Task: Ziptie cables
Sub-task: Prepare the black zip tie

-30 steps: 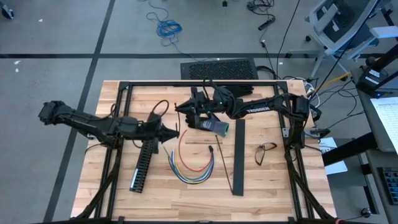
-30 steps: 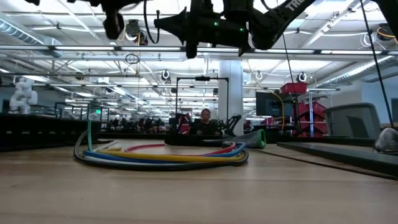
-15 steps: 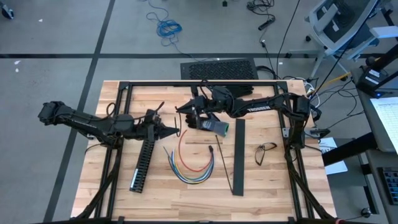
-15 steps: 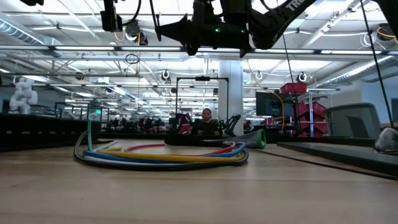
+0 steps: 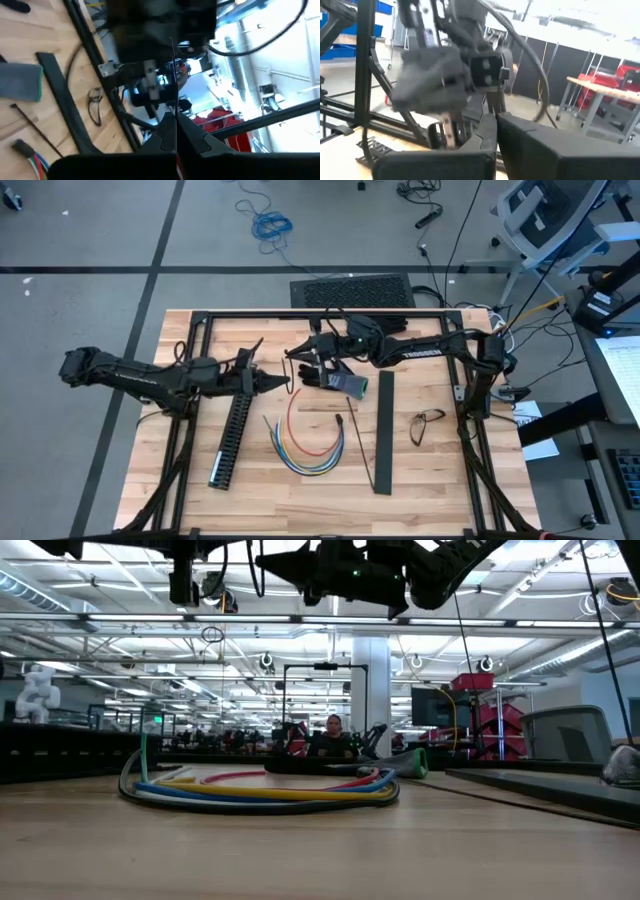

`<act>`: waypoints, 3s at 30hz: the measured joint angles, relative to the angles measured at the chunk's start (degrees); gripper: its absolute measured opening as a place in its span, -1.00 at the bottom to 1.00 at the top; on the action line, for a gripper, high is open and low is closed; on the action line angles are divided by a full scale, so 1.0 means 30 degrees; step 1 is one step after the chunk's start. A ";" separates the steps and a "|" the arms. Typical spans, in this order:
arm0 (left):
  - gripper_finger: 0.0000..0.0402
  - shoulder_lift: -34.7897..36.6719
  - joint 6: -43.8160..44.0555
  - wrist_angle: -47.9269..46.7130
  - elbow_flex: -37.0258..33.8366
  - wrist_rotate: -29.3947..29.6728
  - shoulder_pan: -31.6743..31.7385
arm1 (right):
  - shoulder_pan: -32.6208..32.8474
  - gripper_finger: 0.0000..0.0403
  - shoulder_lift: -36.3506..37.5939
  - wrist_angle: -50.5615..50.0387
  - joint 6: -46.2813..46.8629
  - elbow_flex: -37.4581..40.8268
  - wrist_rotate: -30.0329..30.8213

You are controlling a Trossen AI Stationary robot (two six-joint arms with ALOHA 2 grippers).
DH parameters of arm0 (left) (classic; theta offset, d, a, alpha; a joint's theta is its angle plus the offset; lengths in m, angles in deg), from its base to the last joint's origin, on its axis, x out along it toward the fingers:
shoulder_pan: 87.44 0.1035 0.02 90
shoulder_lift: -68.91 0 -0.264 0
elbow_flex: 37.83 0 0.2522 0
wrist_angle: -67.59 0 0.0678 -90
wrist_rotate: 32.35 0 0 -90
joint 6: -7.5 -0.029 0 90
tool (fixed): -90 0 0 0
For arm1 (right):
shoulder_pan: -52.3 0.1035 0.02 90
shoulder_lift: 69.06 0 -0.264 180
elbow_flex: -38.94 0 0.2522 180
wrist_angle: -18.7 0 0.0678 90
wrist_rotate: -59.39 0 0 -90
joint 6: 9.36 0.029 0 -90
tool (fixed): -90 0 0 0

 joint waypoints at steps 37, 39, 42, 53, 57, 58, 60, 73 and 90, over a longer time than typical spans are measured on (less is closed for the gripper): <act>-1.00 -0.0762 0.2517 0.4366 -0.0871 -0.4178 0.1503 | -0.0022 -1.00 0.0033 -0.3642 -0.3120 -0.0714 0.0095; -1.00 -0.0732 0.2442 0.4473 -0.0871 -0.4137 0.1503 | -0.0028 -1.00 0.0033 -0.3631 -0.3120 -0.0714 0.0095; -1.00 -0.0750 0.2306 0.4114 -0.0871 -0.4119 0.1503 | -0.0036 -1.00 0.0033 -0.3561 -0.3116 -0.0714 0.0102; -1.00 -0.0596 0.1297 0.3438 -0.0871 -0.3164 0.1503 | -0.0189 -1.00 0.0033 -0.2753 -0.1994 -0.0714 0.0066; -1.00 -0.0432 0.0973 0.3417 -0.0871 -0.3128 0.1503 | -0.0292 -1.00 0.0033 -0.2337 -0.1748 -0.0714 0.0053; -1.00 -0.0417 0.0935 0.3412 -0.0871 -0.3128 0.1503 | -0.0303 -1.00 0.0033 -0.2175 -0.1727 -0.0714 0.0033; -1.00 -0.0379 0.0854 0.3434 -0.0871 -0.3124 0.1503 | -0.0380 -1.00 0.0033 -0.2171 -0.1492 -0.0714 -0.0035; -1.00 -0.0379 0.1002 0.3422 -0.0871 -0.3288 0.1539 | -0.0376 -1.00 0.0033 -0.2194 -0.1325 -0.0714 -0.1078; -1.00 -0.0379 0.1432 0.3500 -0.0871 -0.3672 0.1539 | 0.0033 -1.00 0.0033 -0.2490 -0.1650 -0.0714 -0.0474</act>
